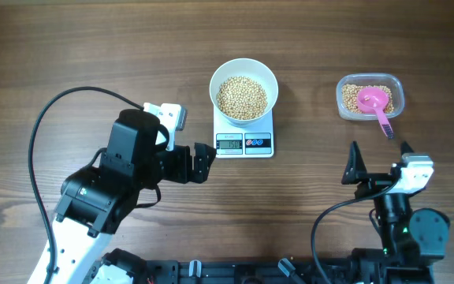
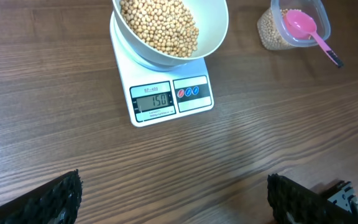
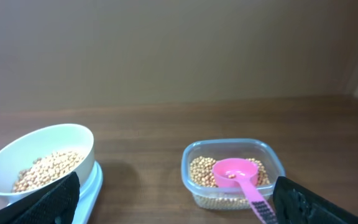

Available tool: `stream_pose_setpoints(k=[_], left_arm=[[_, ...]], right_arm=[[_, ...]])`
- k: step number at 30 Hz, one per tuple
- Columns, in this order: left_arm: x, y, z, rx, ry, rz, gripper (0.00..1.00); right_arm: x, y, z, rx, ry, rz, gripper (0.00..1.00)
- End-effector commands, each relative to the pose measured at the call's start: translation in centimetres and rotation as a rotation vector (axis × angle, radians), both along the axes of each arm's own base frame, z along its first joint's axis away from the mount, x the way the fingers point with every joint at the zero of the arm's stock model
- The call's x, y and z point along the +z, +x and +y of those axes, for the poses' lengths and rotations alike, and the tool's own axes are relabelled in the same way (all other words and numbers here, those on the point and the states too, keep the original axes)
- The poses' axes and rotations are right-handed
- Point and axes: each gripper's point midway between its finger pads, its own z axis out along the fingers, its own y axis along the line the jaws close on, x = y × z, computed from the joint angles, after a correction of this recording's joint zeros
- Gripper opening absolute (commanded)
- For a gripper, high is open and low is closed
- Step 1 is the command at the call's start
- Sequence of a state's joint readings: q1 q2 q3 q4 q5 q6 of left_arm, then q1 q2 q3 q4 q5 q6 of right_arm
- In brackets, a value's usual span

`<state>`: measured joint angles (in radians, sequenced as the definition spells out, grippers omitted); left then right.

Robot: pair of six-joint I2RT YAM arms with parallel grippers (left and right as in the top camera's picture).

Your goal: Scoop item into bowl and weigh 150g on scale

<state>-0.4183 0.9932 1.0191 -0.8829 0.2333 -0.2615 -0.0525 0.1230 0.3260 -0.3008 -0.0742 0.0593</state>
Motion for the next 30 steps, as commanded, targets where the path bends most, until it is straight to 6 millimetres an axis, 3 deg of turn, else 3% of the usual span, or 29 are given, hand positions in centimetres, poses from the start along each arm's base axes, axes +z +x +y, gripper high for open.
stream_pose_setpoints(k=[1, 6, 18, 30], left_arm=[[-0.2, -0.2, -0.2, -0.005, -0.008, 0.013, 1.0], [-0.2, -0.2, -0.2, -0.005, -0.008, 0.013, 1.0], [-0.2, -0.2, -0.2, -0.005, -0.007, 0.013, 1.0], [-0.2, -0.2, -0.2, -0.005, -0.008, 0.013, 1.0]], right_arm=[[-1.2, 0.3, 0.4, 0.014, -0.008, -0.026, 1.0], [-2.1, 0.9, 0.0, -0.016, -0.013, -0.141, 1.0], [-5.2, 1.6, -1.3, -0.083, -0.07, -0.109, 1.0], [-5.2, 1.6, -1.2, -0.08, -0.093, -0.11, 1.0]])
